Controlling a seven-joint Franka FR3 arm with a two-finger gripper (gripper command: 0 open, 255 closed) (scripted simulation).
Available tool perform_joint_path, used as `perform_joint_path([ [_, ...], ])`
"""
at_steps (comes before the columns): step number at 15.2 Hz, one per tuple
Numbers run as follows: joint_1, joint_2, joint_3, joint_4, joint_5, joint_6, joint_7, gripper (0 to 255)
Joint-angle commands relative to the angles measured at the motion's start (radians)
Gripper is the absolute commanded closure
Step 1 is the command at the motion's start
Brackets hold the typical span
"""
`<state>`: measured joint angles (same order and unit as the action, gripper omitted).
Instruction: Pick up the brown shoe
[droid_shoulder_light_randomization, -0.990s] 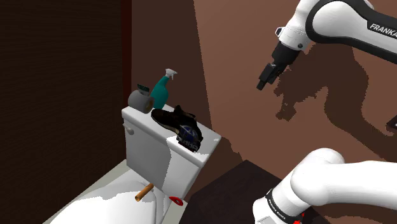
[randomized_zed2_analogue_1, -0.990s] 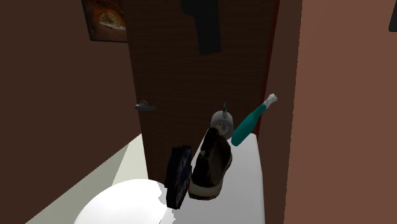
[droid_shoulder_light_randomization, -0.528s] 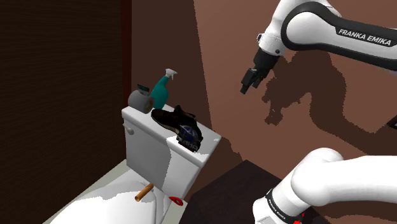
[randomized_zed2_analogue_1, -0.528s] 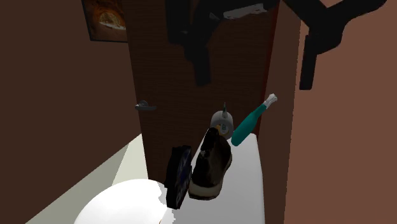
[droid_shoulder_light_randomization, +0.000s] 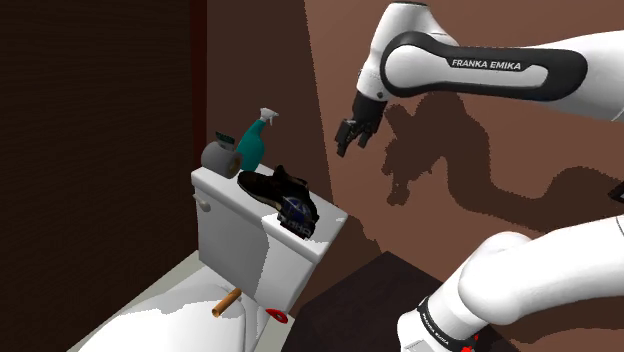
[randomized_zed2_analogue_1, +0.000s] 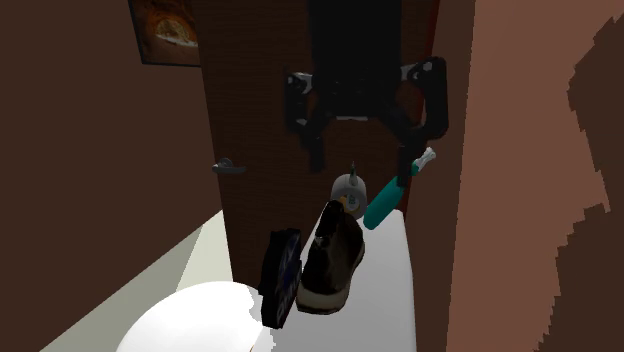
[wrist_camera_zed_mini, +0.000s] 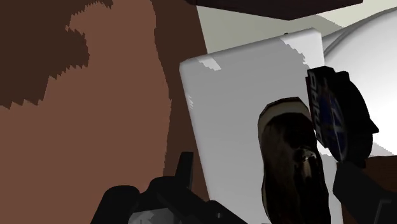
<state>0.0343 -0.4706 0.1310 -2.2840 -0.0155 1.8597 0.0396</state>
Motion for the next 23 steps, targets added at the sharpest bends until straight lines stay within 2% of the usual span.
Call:
perform_joint_path([
  [1, 0.005, 0.072, 0.022, 0.017, 0.005, 0.046, 0.031, 0],
  [8, 0.022, 0.32, 0.083, 0.128, -0.003, 0.152, 0.128, 0],
  [15, 0.051, 0.578, 0.12, 0.292, -0.043, 0.212, 0.223, 0],
  [23, 0.054, 0.622, 0.117, 0.241, -0.059, 0.306, 0.236, 0],
])
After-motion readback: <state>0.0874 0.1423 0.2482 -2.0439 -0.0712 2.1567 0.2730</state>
